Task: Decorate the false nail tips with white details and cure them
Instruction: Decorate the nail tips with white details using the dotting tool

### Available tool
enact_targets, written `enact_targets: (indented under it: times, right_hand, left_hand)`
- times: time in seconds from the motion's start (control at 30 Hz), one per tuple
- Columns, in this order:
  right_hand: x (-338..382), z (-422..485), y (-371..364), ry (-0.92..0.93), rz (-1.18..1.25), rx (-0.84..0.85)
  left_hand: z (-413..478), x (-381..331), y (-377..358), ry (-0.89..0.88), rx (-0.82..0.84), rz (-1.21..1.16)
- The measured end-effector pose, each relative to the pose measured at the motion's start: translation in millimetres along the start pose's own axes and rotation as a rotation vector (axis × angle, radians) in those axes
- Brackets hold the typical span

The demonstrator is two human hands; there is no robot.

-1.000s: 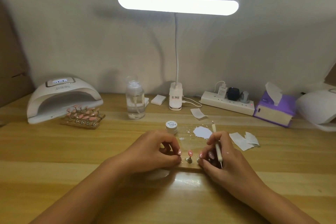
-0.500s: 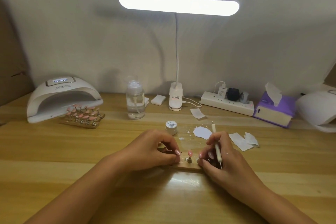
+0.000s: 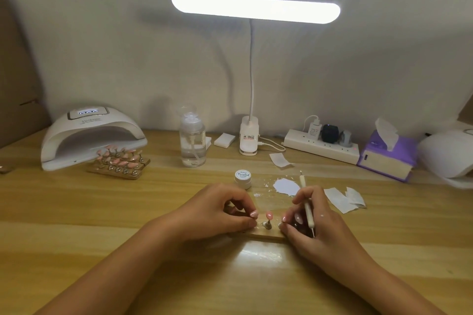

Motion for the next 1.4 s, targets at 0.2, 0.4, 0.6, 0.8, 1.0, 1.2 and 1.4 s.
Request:
enact_targets:
  times: [0.2, 0.4, 0.6, 0.8, 1.0, 1.2, 1.4]
  right_hand:
    - [-2, 0, -1, 0.003, -0.007, -0.002]
    - [-2, 0, -1, 0.008, -0.017, 0.005]
    - [-1, 0, -1, 0.007, -0.015, 0.004]
    - [-1, 0, -1, 0.015, -0.013, 0.004]
    - [-1, 0, -1, 0.015, -0.014, 0.005]
    - [-1, 0, 0, 0.023, -0.018, 0.002]
    - [-1, -1, 0, 0.02, -0.014, -0.001]
  left_hand:
    - [-9, 13, 19, 0.154, 0.119, -0.03]
    - [-11, 17, 21, 0.149, 0.123, -0.055]
    - [-9, 17, 18, 0.11, 0.077, -0.042]
    - [-7, 12, 14, 0.099, 0.08, -0.04]
    - [-8, 11, 14, 0.105, 0.082, -0.011]
    - [-6, 9, 13, 0.104, 0.068, 0.001]
    - [-6, 7, 15, 0.107, 0.099, -0.006]
Point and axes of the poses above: each hand's wrist, its own z-axis towards the middle knuckle, its own y-axis out of the back of the hand, x = y × z, the point moved 5 cm from there along z, towards the middle knuckle, and after that the axes turned 11 degrees about x, right-handed, at the moved point
